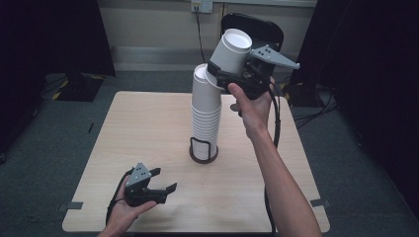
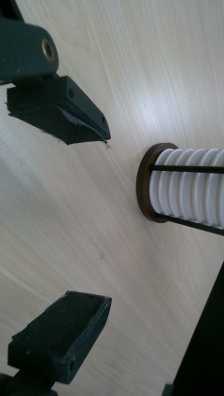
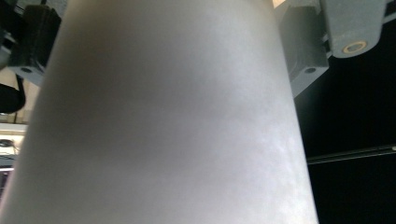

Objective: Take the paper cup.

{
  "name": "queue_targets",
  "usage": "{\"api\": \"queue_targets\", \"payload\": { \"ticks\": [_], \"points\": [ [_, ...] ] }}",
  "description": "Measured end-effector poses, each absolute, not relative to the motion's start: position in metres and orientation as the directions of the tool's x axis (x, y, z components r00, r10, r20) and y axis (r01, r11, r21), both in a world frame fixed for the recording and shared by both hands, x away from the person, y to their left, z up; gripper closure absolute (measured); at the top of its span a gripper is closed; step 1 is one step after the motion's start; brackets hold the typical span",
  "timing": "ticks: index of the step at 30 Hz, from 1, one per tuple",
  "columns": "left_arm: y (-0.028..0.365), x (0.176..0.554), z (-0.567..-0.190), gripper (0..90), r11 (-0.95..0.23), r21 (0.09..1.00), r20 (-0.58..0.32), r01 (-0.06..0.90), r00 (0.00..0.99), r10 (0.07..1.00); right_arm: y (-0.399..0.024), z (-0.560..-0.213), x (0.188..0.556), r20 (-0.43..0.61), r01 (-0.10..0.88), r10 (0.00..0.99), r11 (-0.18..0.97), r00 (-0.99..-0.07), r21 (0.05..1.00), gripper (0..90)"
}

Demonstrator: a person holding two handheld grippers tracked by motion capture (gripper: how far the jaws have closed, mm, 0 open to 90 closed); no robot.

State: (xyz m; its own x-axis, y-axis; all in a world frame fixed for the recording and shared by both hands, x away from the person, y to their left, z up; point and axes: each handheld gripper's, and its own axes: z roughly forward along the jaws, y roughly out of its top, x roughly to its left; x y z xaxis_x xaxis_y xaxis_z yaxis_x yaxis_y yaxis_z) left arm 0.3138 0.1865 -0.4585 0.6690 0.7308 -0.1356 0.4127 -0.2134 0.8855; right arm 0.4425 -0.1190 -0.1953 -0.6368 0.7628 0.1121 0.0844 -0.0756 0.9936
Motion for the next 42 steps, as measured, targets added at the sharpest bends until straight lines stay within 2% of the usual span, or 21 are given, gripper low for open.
{"api": "queue_targets", "payload": {
  "ticks": [11,18,23,24,27,29,30,36,39,42],
  "points": [
    [0.169,0.311,-0.456,17.0,-0.239,0.894,-0.120,0.379,0.715,0.689,-0.153,-0.196,0.425,0.126,0.121,0.795,-0.067,-0.593,0.990,13.6],
    [0.139,0.320,-0.438,16.4,-0.279,0.905,-0.075,0.321,0.766,0.638,-0.165,-0.210,0.418,0.128,0.152,0.801,-0.046,-0.586,0.987,13.7],
    [0.126,0.319,-0.435,16.0,-0.261,0.921,-0.076,0.291,0.789,0.610,-0.169,-0.220,0.411,0.135,0.165,0.795,-0.045,-0.592,0.985,13.7],
    [0.122,0.318,-0.437,16.0,-0.229,0.927,-0.099,0.296,0.783,0.614,-0.170,-0.227,0.407,0.144,0.177,0.793,-0.046,-0.592,0.983,13.8],
    [0.120,0.318,-0.439,16.1,-0.236,0.924,-0.098,0.301,0.782,0.616,-0.172,-0.239,0.401,0.163,0.210,0.782,-0.043,-0.602,0.977,13.7],
    [0.120,0.319,-0.440,18.2,-0.207,0.923,-0.138,0.326,0.779,0.612,-0.174,-0.248,0.398,0.182,0.235,0.772,-0.043,-0.609,0.971,13.7],
    [0.120,0.319,-0.440,20.3,-0.207,0.923,-0.138,0.326,0.779,0.612,-0.174,-0.253,0.396,0.182,0.241,0.774,-0.039,-0.606,0.970,13.7],
    [0.115,0.323,-0.422,20.3,-0.209,0.941,-0.087,0.266,0.787,0.610,-0.176,-0.277,0.383,0.212,0.281,0.760,-0.040,-0.614,0.959,13.8],
    [0.111,0.325,-0.424,20.4,-0.156,0.947,-0.131,0.280,0.782,0.609,-0.177,-0.291,0.377,0.228,0.303,0.759,-0.042,-0.610,0.952,13.8],
    [0.107,0.326,-0.430,20.5,-0.136,0.950,-0.137,0.280,0.770,0.623,-0.176,-0.306,0.375,0.246,0.332,0.753,-0.038,-0.610,0.942,13.9]
  ]
}}
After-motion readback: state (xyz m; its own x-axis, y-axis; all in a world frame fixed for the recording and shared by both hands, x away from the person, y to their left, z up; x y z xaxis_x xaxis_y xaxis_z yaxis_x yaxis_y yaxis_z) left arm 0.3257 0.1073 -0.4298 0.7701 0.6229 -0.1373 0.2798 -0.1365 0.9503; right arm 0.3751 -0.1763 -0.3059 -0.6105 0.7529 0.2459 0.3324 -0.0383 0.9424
